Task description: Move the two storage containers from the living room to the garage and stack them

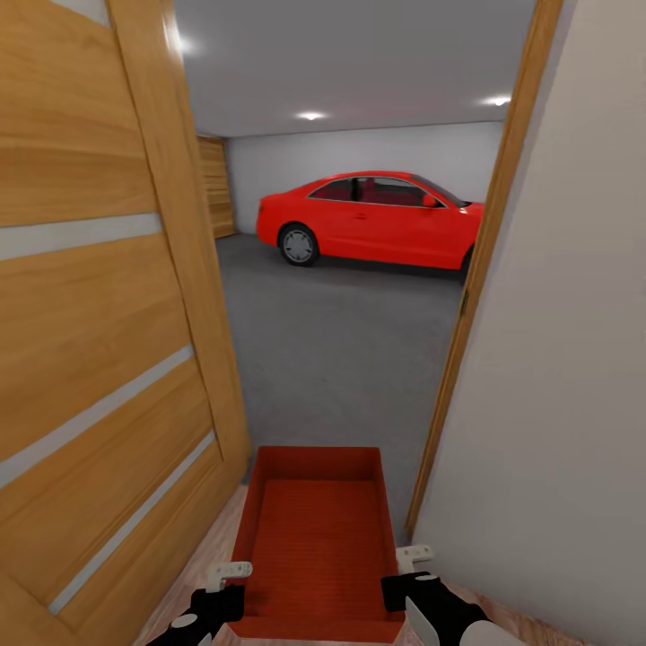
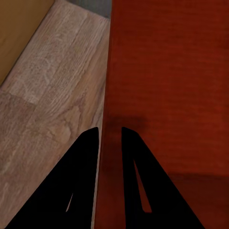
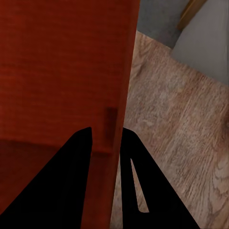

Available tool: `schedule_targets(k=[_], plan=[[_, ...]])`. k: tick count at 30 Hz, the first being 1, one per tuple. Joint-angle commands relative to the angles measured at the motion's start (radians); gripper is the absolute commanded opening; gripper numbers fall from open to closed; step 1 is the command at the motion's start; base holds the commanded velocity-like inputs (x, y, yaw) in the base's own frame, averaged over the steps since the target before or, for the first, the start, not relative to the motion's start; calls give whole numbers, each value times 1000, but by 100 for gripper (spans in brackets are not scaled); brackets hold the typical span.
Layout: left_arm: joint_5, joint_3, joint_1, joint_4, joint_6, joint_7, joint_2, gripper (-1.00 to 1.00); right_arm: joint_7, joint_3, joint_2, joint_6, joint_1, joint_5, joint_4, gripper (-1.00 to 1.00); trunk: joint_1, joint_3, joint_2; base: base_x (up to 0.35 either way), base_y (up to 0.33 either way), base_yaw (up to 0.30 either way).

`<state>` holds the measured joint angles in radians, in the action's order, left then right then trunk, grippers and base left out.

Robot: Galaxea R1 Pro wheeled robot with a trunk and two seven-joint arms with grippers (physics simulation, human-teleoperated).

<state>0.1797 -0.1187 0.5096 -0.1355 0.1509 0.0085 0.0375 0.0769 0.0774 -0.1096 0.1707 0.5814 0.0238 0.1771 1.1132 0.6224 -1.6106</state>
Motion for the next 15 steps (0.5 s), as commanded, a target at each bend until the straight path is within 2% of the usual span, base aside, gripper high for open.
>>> schedule_targets(k=[1,9,15], plan=[[6,-18,1,-1,4,8,-1,-100,9,44,5,9,0,17,-1,-100,0,1,0,68,34,-51],[6,-18,1,-1,4,8,-1,-100,9,44,5,9,0,17,-1,-100,0,1,0,143,63,-139],[6,-18,1,-1,4,8,-1,-100,9,44,5,9,0,17,-1,-100,0,1,0,64,36,-41]])
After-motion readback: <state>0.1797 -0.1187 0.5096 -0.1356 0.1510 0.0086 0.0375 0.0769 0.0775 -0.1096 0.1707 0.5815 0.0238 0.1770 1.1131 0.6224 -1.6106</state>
